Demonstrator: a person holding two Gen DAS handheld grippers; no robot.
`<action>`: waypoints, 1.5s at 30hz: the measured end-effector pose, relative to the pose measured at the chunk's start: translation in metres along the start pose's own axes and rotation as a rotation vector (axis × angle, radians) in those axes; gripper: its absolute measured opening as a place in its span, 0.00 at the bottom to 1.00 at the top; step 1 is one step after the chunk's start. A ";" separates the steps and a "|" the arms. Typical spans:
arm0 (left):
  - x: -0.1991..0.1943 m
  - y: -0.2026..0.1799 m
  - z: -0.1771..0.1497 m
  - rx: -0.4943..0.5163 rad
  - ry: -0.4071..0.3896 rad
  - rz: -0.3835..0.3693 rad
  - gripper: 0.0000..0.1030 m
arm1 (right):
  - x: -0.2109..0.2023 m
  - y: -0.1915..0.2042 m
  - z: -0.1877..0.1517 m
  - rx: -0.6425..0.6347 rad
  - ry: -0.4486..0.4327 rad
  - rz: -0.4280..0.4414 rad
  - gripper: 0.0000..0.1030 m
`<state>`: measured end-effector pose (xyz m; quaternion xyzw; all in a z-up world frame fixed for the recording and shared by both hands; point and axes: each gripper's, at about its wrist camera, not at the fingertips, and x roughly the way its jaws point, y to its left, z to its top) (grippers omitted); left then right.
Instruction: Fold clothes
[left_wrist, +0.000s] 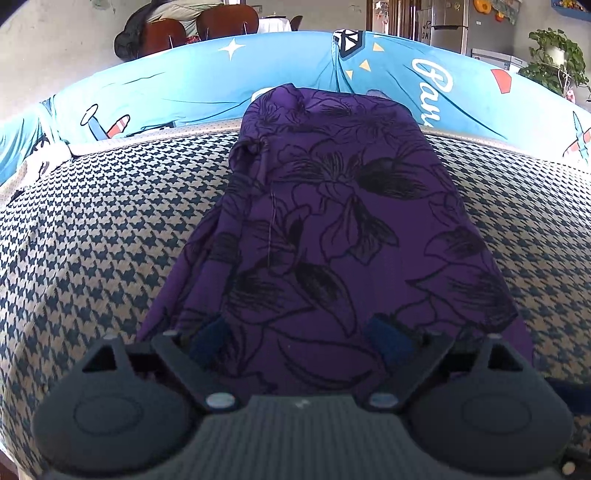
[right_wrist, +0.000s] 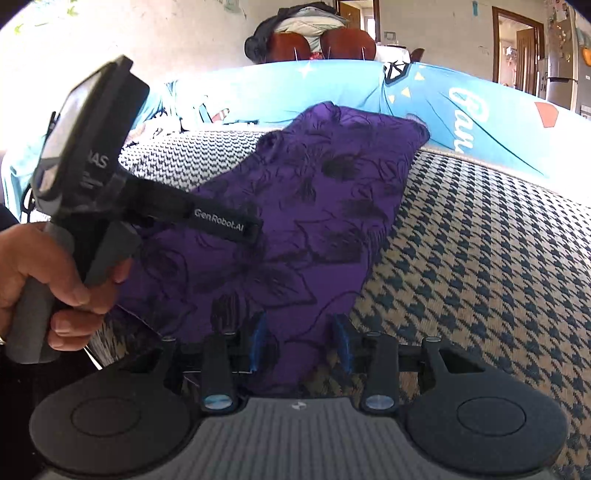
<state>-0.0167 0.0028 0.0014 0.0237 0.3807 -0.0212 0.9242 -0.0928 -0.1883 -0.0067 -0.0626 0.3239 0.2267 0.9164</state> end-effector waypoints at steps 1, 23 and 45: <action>0.000 0.000 -0.001 -0.001 0.000 0.000 0.89 | 0.000 0.001 0.000 -0.008 0.001 -0.002 0.40; -0.013 -0.005 -0.016 -0.006 0.003 0.018 0.95 | -0.005 -0.001 -0.004 0.026 0.043 0.000 0.40; -0.027 -0.008 -0.032 -0.011 0.013 0.018 0.99 | -0.016 -0.004 -0.008 0.083 0.067 0.010 0.40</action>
